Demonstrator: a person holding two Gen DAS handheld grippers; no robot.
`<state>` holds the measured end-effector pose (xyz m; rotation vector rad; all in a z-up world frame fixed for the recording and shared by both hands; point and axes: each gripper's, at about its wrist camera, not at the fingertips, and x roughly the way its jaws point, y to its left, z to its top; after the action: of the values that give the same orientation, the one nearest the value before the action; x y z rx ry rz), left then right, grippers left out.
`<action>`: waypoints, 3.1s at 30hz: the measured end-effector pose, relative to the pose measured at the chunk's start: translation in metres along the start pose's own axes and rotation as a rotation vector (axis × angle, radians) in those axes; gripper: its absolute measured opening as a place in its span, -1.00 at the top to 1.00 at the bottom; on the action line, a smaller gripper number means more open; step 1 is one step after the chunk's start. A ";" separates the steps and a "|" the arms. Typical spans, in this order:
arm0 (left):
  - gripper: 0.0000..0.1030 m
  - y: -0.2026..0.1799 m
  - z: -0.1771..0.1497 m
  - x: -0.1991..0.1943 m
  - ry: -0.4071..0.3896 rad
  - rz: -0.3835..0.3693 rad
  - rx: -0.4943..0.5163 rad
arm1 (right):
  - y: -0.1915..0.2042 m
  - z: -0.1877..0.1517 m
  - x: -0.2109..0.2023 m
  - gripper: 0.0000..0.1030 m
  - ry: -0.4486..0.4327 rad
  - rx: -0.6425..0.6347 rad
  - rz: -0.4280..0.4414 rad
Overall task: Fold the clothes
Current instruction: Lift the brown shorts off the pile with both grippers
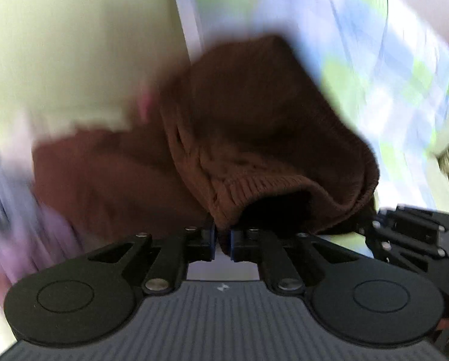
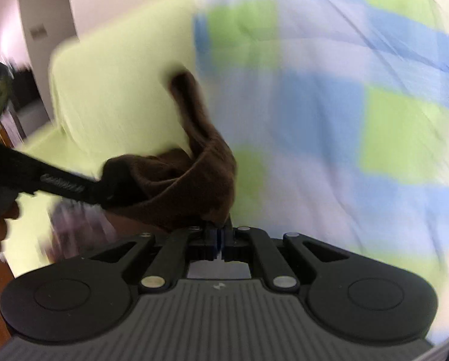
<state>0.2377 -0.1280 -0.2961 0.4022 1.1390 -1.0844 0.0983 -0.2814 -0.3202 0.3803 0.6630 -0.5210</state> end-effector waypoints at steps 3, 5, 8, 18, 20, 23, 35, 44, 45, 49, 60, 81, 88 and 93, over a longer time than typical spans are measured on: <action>0.58 -0.026 -0.054 0.013 0.119 0.104 0.018 | -0.038 -0.062 -0.009 0.58 0.257 0.058 -0.077; 0.42 -0.031 -0.072 0.004 0.113 0.136 0.044 | -0.049 -0.076 -0.019 0.54 0.280 0.077 -0.069; 0.28 -0.041 -0.085 -0.014 0.110 0.204 0.182 | -0.059 -0.083 -0.038 0.42 0.247 0.152 0.005; -0.03 -0.073 -0.055 -0.039 0.056 0.372 1.007 | -0.042 -0.116 -0.021 0.36 0.255 0.512 0.187; -0.05 -0.072 -0.057 -0.025 0.074 0.345 1.024 | -0.039 -0.114 -0.020 0.35 0.235 0.483 0.165; -0.05 -0.075 -0.070 -0.007 0.051 0.325 1.067 | -0.044 -0.107 -0.026 0.34 0.197 0.428 0.086; -0.09 -0.024 -0.102 0.035 -0.103 0.129 2.102 | 0.012 -0.140 -0.020 0.13 0.159 0.708 0.078; -0.10 0.003 -0.092 0.045 -0.135 0.047 2.362 | 0.044 -0.159 0.000 0.11 0.101 0.853 0.077; 0.08 -0.004 -0.086 0.048 -0.134 0.019 2.324 | 0.046 -0.160 0.004 0.11 0.099 0.874 0.076; 0.76 -0.018 -0.055 0.045 -0.123 -0.070 2.191 | 0.045 -0.164 0.015 0.11 0.054 0.979 0.063; 0.78 -0.007 -0.029 0.061 -0.135 -0.050 2.047 | 0.057 -0.168 0.055 0.74 -0.076 1.100 0.022; 0.81 -0.124 0.022 -0.143 -0.636 0.397 1.083 | -0.098 0.039 -0.181 0.78 -0.187 -0.234 -0.049; 0.77 -0.220 -0.047 -0.193 -0.596 0.375 0.974 | -0.163 0.032 -0.306 0.78 -0.065 -0.577 0.038; 0.76 -0.293 -0.054 -0.227 -0.533 0.274 1.000 | -0.202 0.043 -0.382 0.78 0.032 -0.680 0.095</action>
<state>-0.0427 -0.1147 -0.0478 0.9398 -0.0009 -1.3490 -0.2511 -0.3381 -0.0690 -0.2202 0.8049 -0.1766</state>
